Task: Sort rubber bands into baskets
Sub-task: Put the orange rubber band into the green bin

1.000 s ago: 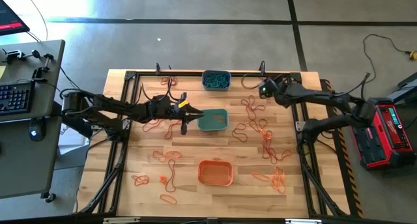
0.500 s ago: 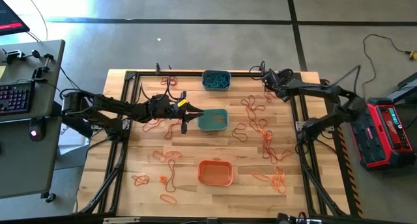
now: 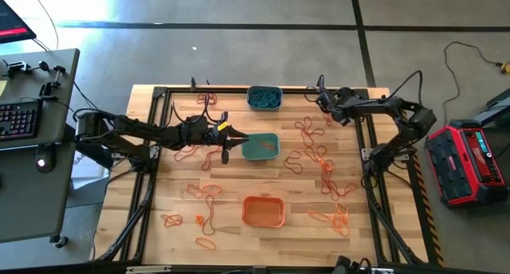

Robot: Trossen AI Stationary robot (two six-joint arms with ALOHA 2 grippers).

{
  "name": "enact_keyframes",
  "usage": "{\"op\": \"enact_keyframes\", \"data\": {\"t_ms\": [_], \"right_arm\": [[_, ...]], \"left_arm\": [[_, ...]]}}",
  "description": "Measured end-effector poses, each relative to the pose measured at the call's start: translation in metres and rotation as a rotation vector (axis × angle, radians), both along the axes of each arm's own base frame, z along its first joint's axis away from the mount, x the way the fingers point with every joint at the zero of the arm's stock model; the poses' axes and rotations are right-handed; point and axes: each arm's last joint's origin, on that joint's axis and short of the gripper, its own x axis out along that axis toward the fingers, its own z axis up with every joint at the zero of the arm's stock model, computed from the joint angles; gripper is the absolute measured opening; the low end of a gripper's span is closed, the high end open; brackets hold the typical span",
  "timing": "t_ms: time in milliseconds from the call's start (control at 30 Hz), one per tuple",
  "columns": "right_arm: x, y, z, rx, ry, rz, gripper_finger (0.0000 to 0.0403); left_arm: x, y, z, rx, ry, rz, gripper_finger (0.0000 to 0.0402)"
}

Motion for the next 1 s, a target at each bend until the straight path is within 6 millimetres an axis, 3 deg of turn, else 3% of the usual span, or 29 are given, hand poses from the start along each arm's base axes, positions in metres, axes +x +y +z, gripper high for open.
{"op": "enact_keyframes", "data": {"t_ms": [300,433,567,700,867,1000], "right_arm": [[0.004,0.004,-0.002,0.019,-0.047,-0.005,0.0167],[0.014,0.007,0.004,0.057,-0.048,0.077,0.0167],[0.026,-0.007,0.031,0.168,-0.12,0.163,0.0167],[0.031,-0.037,0.069,0.163,-0.13,0.277,0.0167],[0.012,-0.071,0.114,0.166,-0.099,0.314,0.0167],[-0.008,-0.089,0.13,0.223,-0.125,0.261,0.0167]], "left_arm": [[0.0,0.0,-0.001,0.001,0.008,0.0,0.005],[0.0,0.0,-0.001,0.016,0.011,-0.003,0.005],[0.0,0.0,-0.001,0.016,0.01,-0.003,0.005],[0.0,0.0,-0.001,0.016,0.01,-0.003,0.005],[0.0,0.0,-0.001,0.006,0.015,-0.002,0.005],[0.0,0.0,-0.001,0.006,0.015,-0.002,0.005]]}}
